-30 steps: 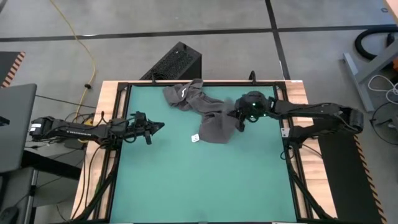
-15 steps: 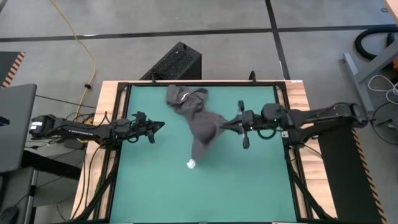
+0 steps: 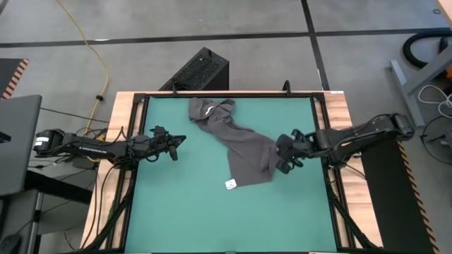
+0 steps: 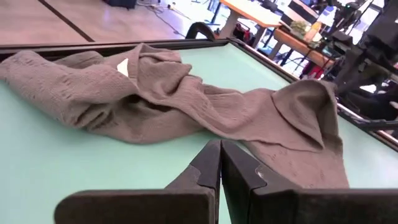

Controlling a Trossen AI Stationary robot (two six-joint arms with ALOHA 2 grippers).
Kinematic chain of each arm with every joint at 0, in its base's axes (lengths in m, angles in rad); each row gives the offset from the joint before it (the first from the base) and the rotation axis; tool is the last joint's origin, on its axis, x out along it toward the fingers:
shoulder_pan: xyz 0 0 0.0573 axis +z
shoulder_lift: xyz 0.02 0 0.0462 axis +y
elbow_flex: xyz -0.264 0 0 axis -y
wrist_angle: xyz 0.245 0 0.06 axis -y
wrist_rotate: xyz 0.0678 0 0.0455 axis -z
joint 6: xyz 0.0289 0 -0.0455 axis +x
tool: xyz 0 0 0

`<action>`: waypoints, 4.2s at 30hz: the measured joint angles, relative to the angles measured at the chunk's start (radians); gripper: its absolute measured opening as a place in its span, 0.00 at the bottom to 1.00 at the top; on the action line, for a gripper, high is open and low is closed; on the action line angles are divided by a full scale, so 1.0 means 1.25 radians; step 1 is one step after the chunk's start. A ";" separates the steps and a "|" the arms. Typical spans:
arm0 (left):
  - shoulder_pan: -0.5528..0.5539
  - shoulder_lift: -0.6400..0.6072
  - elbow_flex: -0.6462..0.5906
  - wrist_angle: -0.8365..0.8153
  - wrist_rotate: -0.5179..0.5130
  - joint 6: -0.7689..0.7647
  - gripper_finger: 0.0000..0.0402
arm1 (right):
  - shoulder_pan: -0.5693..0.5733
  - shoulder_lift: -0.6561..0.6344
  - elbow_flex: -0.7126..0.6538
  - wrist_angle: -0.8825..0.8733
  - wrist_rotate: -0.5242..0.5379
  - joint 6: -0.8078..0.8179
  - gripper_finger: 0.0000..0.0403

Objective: Roll towel into tight, uniform cylinder
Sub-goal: Fold the gray towel

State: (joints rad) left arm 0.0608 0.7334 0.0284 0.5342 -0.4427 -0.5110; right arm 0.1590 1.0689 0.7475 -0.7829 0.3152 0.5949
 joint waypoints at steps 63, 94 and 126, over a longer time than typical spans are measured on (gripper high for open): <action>0.000 0.000 0.000 -0.042 0.008 -0.020 0.00 | -0.226 0.005 0.092 0.270 -0.326 -0.413 0.04; 0.000 0.000 0.000 -0.040 0.005 -0.050 0.00 | -0.304 0.045 0.192 0.250 -0.134 -0.423 0.05; -0.149 0.477 0.265 0.192 0.156 0.140 0.00 | -0.528 0.156 0.096 0.372 -0.106 -0.350 0.06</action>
State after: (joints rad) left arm -0.1248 1.3297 0.3594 0.7740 -0.2483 -0.3357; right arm -0.5006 1.2640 0.8673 -0.3179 0.1829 0.1580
